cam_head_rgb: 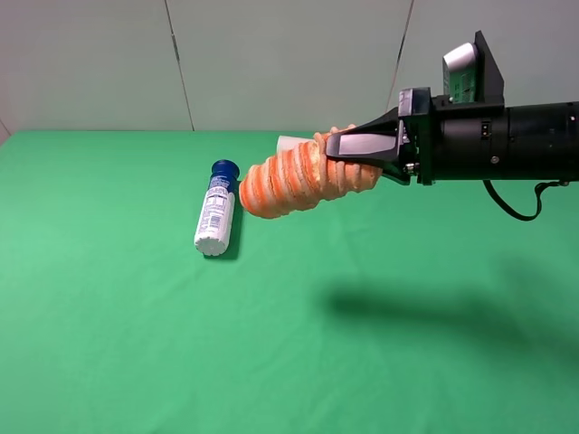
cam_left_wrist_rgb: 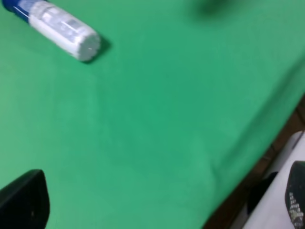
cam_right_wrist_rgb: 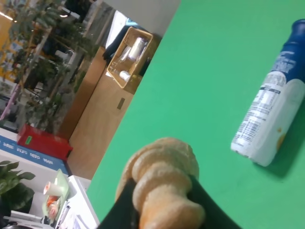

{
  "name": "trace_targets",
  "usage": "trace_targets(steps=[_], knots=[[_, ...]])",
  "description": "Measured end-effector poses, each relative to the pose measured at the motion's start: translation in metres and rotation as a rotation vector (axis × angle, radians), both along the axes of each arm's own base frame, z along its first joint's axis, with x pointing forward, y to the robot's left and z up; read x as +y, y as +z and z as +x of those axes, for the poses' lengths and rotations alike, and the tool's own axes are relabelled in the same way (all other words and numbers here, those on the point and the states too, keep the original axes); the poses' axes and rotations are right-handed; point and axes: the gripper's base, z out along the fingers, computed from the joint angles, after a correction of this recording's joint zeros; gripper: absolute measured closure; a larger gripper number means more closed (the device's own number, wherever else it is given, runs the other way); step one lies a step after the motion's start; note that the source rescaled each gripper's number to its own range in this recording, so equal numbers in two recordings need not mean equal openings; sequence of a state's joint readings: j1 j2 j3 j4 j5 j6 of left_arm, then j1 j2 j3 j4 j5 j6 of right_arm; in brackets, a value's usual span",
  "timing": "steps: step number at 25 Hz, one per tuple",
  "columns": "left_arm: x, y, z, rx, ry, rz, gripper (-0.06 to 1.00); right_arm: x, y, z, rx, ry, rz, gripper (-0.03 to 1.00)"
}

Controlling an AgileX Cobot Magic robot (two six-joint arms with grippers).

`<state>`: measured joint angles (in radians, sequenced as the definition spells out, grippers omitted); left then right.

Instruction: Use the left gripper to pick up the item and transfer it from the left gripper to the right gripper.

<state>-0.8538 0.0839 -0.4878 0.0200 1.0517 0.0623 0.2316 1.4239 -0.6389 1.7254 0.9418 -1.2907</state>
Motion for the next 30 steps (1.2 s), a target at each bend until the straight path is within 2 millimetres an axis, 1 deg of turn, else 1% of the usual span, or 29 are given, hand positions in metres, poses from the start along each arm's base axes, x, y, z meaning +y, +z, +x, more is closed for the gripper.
trace_targets(steps=[1, 14, 19, 22, 30], knots=[[0.001, -0.002, -0.001, 0.005, 0.002, -0.007, -0.06, 0.0, 0.0, 0.0, 0.002, -0.001, 0.001, 0.95], [0.002, -0.002, -0.002, 0.025, 0.04, -0.044, -0.06, -0.002, -0.002, 0.003, 0.027, -0.042, -0.019, 0.95], [0.002, -0.002, -0.002, 0.025, 0.06, -0.045, -0.06, -0.002, -0.004, 0.001, 0.021, -0.024, -0.041, 0.95], [0.002, -0.002, -0.002, 0.023, 0.141, -0.045, -0.06, -0.002, -0.005, 0.0, 0.024, -0.012, -0.056, 0.95], [0.002, -0.002, -0.002, 0.015, 0.469, -0.049, -0.06, -0.003, -0.01, -0.001, 0.077, -0.006, -0.106, 0.95]])
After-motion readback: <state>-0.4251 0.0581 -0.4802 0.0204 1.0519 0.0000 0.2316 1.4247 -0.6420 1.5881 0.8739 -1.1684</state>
